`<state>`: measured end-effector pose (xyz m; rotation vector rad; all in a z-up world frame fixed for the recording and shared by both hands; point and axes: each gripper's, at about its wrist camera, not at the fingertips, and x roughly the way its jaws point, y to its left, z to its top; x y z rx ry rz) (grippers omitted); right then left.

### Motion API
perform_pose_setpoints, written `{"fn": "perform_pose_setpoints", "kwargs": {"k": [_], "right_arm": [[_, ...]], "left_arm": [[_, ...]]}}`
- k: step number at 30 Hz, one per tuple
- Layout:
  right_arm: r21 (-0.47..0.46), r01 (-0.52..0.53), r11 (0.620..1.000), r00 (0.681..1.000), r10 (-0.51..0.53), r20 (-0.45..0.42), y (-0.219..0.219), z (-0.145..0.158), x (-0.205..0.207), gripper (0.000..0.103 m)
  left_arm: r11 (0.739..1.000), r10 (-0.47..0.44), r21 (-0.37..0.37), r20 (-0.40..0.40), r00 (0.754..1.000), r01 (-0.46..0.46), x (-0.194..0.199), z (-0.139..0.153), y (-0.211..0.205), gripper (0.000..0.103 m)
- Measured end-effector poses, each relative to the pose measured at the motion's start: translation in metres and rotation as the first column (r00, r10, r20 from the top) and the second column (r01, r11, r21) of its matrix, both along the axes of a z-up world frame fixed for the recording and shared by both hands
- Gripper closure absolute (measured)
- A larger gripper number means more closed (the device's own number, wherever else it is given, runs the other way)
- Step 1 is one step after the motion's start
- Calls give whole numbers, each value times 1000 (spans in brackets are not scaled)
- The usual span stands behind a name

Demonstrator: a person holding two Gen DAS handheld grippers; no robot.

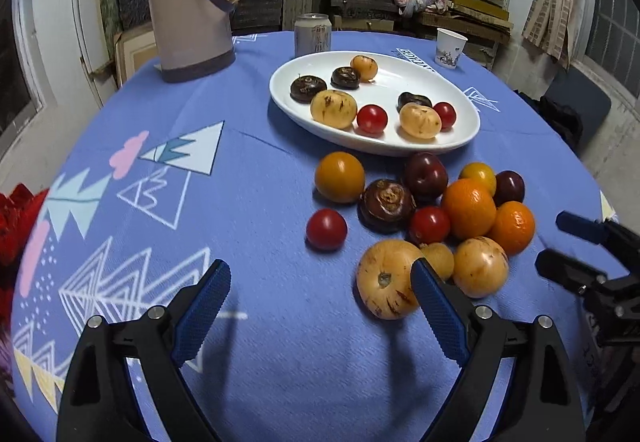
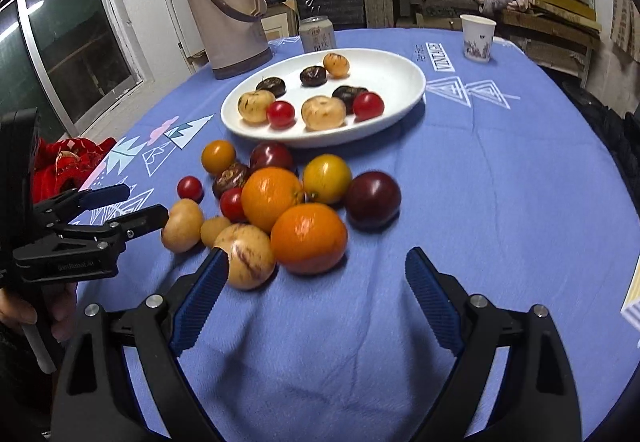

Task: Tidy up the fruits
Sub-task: 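Withdraw both open tools from the plate toward the fruit pile, then grasp a striped pepino with the left tool while the right tool grasps another pepino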

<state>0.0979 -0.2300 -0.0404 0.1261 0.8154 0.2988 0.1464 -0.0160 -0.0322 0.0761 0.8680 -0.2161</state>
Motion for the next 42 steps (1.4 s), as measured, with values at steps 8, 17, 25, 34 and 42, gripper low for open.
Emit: {"fn": "perform_pose_setpoints", "kwargs": {"k": [8,17,25,34,42], "right_arm": [[48,14,999,999,-13,-39,-8,-14,-1,13],[126,35,991,996,-24,-86,-18,-22,4,12],[115,20,993,996,-10,-88,-13,-22,4,6],[72,-79,994,996,82,-38,9,-14,-9,8],[-10,-167,986,981,165,-97,45,-20,1,35]], "left_arm": [[998,-56,-2,-4,998,56,-12,0,-13,11],[997,-77,7,-68,995,77,2,-19,-21,15],[993,-112,20,-102,988,114,15,-30,-28,16],[980,-188,46,-72,979,192,12,-27,-39,59],[976,-214,-52,-84,973,210,17,-26,-26,59]]}}
